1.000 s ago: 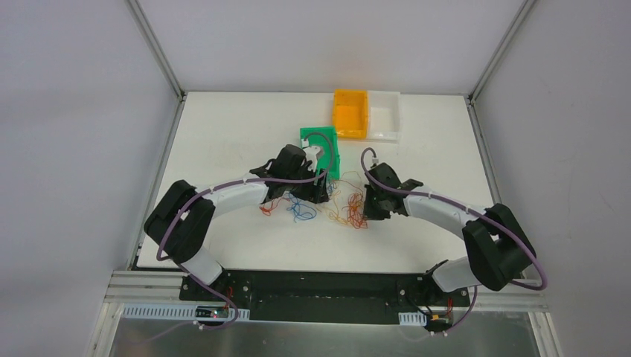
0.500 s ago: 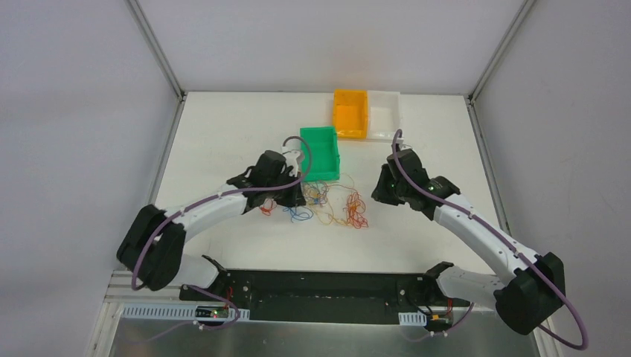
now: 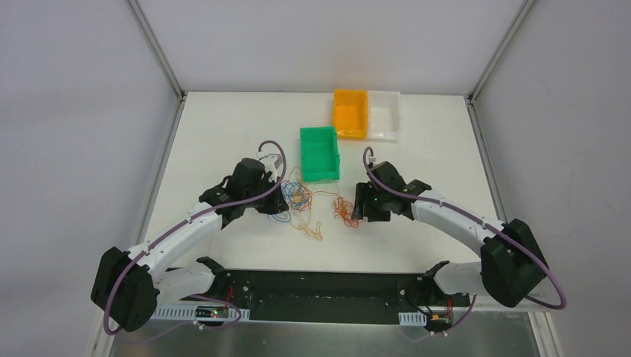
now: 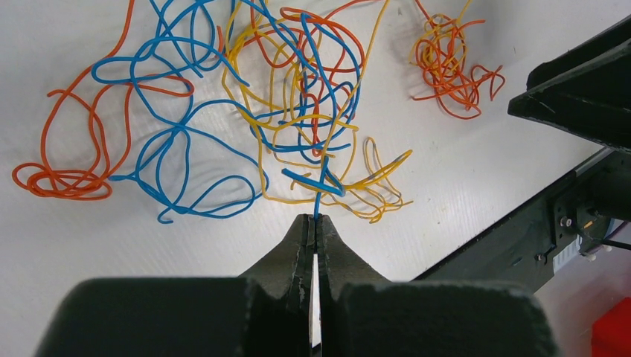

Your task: Untangle the cables

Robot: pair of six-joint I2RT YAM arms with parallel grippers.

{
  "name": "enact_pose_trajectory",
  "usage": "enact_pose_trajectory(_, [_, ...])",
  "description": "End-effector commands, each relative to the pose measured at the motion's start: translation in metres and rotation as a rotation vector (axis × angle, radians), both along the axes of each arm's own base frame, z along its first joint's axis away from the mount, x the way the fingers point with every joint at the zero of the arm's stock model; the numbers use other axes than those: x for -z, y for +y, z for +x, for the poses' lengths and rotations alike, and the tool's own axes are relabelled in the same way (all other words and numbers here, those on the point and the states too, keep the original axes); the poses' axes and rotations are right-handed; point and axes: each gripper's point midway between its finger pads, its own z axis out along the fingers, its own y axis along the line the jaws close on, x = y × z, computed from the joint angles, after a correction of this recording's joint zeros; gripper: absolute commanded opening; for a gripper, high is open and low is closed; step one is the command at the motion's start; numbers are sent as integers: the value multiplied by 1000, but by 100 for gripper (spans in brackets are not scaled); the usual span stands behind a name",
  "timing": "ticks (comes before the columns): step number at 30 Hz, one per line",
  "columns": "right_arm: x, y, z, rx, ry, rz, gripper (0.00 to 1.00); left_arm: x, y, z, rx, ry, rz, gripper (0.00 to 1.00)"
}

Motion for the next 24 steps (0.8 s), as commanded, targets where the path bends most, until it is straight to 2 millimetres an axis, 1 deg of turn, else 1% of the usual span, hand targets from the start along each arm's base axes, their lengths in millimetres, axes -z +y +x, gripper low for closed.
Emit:
enact_pose_trajectory(1, [4,8,16,8,-52,7,56,1,4,0,-29,20,15,0])
enact_pose_trajectory(4, [15,-2,25,52,-68,-64,52,1,6,1,-33,15,28,0])
enact_pose_trajectory(6, [19,-3,28,60,-72,-80,51,0,7,2,-35,12,36,0])
enact_pose_trajectory(12, [36,-1,30,61,-50,-124,48,3,12,3,-50,9,60,0])
enact_pose_trajectory(14, [42,3,29,50,-37,-127,44,5,14,4,-60,9,69,0])
enact_pose_trajectory(15, [44,6,27,42,-33,-129,41,6,15,5,-65,7,74,0])
enact_pose_trajectory(16, [46,7,27,38,-29,-135,35,6,16,5,-68,7,77,0])
enact_pose_trajectory(18, [49,9,26,36,-22,-146,18,7,18,5,-76,5,85,0])
enact_pose_trajectory(19, [48,7,26,42,-23,-153,9,8,20,5,-82,6,91,0])
enact_pose_trajectory(20, [45,5,27,53,-32,-160,1,8,24,6,-98,4,103,0])
enact_pose_trajectory(21, [41,2,28,64,-46,-168,0,9,30,6,-122,7,126,0])
enact_pose_trajectory(24, [18,-13,33,111,-118,-199,0,9,55,8,-211,1,193,0])
